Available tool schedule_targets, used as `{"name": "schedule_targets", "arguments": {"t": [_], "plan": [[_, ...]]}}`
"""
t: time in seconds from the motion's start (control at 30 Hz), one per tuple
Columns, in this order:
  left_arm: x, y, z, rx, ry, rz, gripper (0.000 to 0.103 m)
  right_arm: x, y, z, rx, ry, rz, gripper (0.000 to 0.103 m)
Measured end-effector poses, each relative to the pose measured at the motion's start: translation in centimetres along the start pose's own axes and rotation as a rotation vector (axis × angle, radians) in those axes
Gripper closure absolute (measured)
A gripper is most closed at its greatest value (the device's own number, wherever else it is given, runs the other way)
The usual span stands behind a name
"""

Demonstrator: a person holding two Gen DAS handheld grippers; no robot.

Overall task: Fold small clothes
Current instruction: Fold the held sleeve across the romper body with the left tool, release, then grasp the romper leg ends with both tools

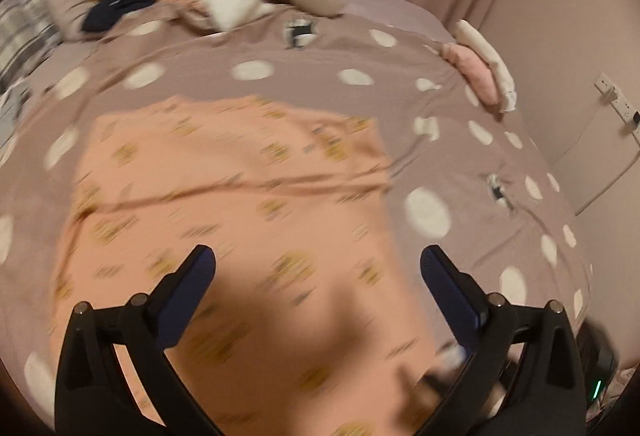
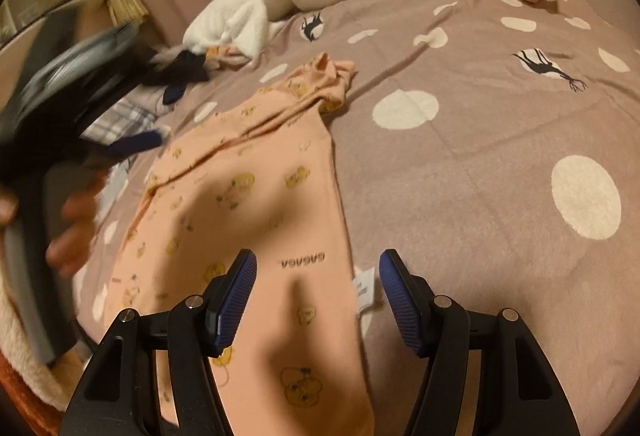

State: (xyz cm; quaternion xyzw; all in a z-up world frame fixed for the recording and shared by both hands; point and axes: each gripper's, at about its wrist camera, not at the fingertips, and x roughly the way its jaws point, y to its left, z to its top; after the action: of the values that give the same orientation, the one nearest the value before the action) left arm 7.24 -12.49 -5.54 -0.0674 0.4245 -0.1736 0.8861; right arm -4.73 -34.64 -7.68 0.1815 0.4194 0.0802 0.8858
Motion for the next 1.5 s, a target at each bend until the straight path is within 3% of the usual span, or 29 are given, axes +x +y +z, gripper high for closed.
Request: {"name": "schedule_targets", "arguments": {"t": [0.33, 0.53, 0.63, 0.87, 0.93, 1.03, 1.13, 1.23, 1.5], "plan": [[-6.6, 14.2, -10.1, -0.178, 0.021, 0.173, 0.001, -1.2, 1.1, -1.9, -0.098, 0.086, -0.101, 0.038], [-8.3, 19.3, -13.9, -0.246, 0.067, 0.174, 0.001, -2.9, -0.6, -3.1, -0.045, 0.118, -0.082, 0.03], [-9.1, 21.1, -15.2, -0.292, 0.065, 0.14, 0.001, -2.7, -1.1, -3.5, -0.025, 0.153, -0.117, 0.03], [-9.5, 20.1, -18.0, -0.283, 0.095, 0.041, 0.0, -3.0, -0.6, -5.0, -0.035, 0.173, -0.108, 0.029], [-9.2, 19.9, -19.3, -0.328, 0.138, -0.064, 0.001, -3.0, -0.5, -5.4, -0.023, 0.175, -0.084, 0.027], [-7.0, 19.9, -21.3, -0.455, 0.256, -0.298, 0.001, -2.9, -0.3, -5.8, 0.012, 0.169, -0.039, 0.021], [-6.0, 19.9, -21.7, -0.485, 0.235, -0.235, 0.002, -2.6, 0.4, -6.0, 0.009, 0.173, 0.011, 0.021], [-6.2, 19.7, -21.5, -0.498, 0.216, -0.238, 0.002, -2.3, 1.2, -6.1, -0.001, 0.179, 0.016, 0.021], [-8.6, 19.0, -21.0, -0.443, 0.113, -0.158, 0.002, -2.2, 0.9, -6.0, 0.034, 0.174, 0.037, 0.021]]}}
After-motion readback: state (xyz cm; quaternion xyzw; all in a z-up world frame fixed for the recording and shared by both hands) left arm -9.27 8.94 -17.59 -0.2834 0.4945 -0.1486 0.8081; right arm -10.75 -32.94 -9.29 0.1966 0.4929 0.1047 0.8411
